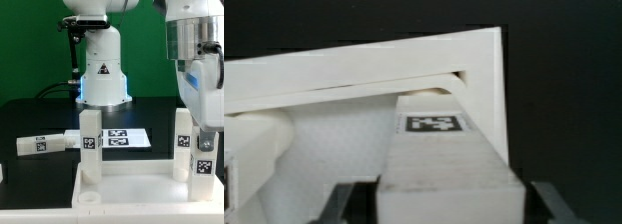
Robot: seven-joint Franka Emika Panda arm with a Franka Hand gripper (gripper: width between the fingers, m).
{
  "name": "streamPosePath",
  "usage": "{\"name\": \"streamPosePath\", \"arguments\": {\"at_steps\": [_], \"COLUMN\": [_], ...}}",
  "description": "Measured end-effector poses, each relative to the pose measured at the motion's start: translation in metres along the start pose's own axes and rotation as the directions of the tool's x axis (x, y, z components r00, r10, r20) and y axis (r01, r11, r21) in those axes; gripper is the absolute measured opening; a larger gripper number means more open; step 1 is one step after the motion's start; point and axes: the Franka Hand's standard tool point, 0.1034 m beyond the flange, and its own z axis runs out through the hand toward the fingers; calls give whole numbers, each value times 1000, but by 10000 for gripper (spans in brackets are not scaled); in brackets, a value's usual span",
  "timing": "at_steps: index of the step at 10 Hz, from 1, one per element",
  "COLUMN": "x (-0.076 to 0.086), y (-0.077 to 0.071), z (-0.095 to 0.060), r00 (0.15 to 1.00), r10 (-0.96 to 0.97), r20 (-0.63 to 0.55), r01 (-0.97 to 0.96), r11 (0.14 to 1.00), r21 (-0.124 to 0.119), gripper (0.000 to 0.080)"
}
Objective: Assemble desk
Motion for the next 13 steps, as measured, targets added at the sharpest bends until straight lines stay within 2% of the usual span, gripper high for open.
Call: {"name": "streamPosePath", "arguments": {"at_steps": [1, 2, 4, 5, 6, 7, 8, 9, 10, 13], "x": [-1, -3, -4, -4, -4, -4, -6, -7, -8, -8], "y": [-1, -2, -1, -1, -1, -1, 0, 1, 3, 3], "z": [0, 0, 0, 1, 1, 1, 1, 2, 3, 3], "r00": [983, 964, 965, 969, 973, 982, 998, 986, 937, 868], "r10": [182, 263, 258, 241, 227, 186, 42, -163, -349, -495], "r20": [19, 34, 46, 45, 44, 43, 37, 30, 28, 19], "r01": [-182, -263, -259, -242, -228, -187, -43, 162, 348, 495], "r11": [983, 965, 966, 970, 973, 982, 999, 986, 937, 868], "r21": [5, 14, 19, 19, 19, 21, 29, 35, 32, 34], "gripper": [288, 288, 288, 362, 362, 542, 542, 627, 643, 648]}}
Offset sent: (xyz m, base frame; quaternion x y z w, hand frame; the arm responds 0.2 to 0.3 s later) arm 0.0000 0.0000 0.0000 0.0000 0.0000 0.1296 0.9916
